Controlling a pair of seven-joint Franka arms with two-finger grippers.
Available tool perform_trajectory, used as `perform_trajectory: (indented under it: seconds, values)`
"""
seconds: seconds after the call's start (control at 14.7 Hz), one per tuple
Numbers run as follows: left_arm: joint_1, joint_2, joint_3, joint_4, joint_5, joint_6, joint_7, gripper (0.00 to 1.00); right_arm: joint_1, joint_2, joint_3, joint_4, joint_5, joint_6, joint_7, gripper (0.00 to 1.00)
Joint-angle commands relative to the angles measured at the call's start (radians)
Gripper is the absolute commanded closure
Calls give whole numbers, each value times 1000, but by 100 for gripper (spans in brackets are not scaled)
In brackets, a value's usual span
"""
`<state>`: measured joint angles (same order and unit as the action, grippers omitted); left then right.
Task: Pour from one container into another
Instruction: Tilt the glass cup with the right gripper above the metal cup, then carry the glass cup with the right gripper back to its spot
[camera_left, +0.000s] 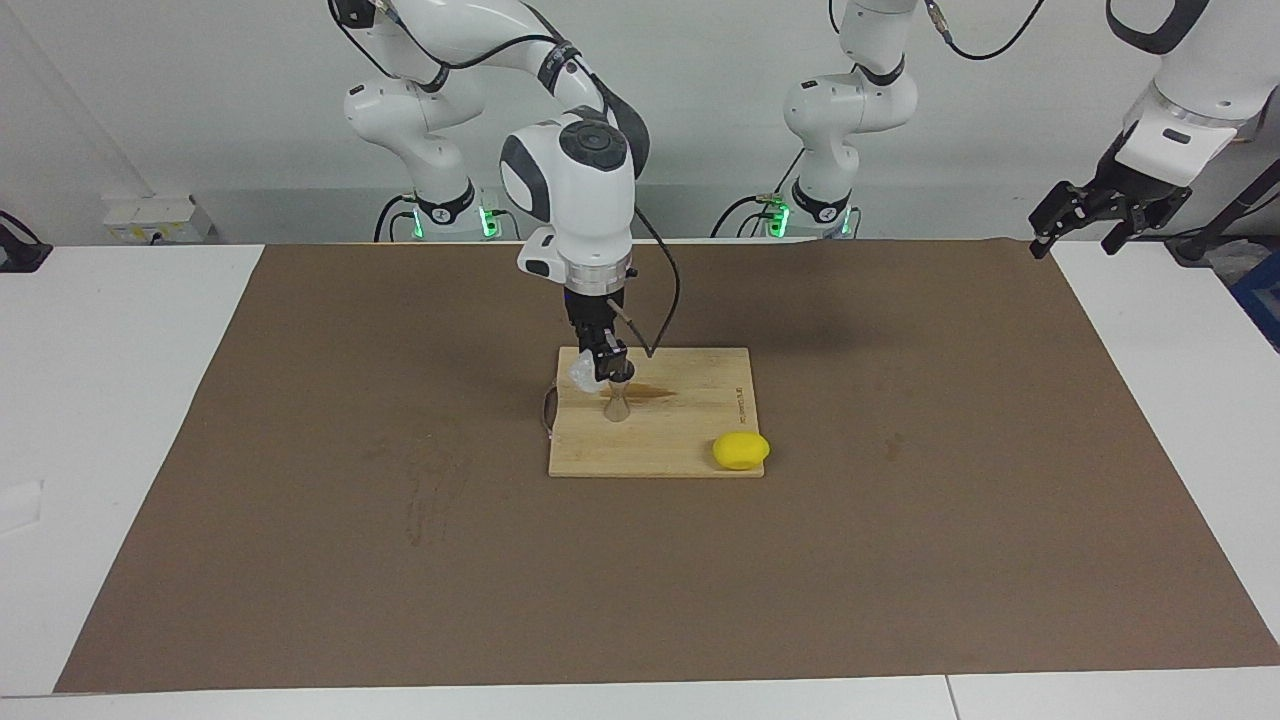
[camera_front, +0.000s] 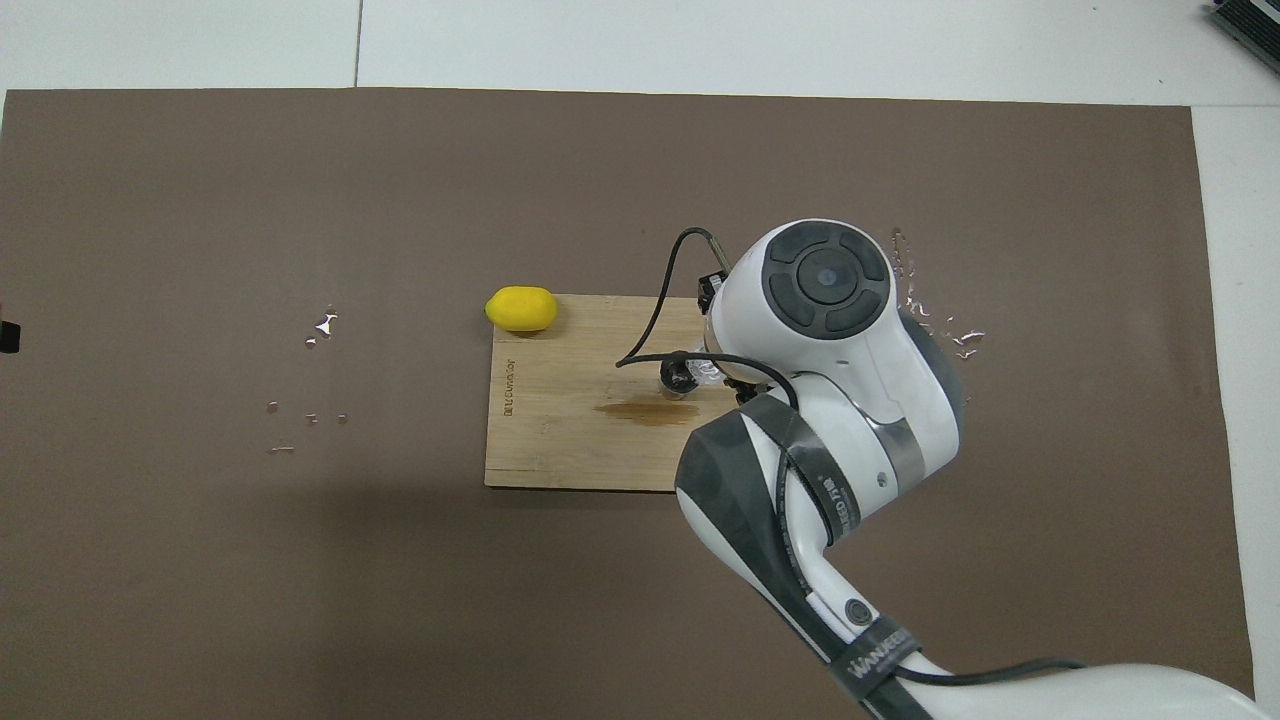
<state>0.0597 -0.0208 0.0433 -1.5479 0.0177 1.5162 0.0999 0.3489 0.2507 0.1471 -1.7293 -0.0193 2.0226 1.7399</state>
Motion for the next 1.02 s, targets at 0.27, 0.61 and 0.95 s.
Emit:
perform_trajectory:
  seconds: [0.27,0.61,0.95]
  values:
    - [-63,-8,59,3,14,-28,-32,0,-220,6,9,-44,353,7,-251,100]
    - [-70,-11,69,0,11,-16,-39,0,-430,-24,9,-179,591,21,-556,100]
    - [-72,-18,58,-6,11,-4,-88,0,-565,-25,9,-240,647,1,-740,100]
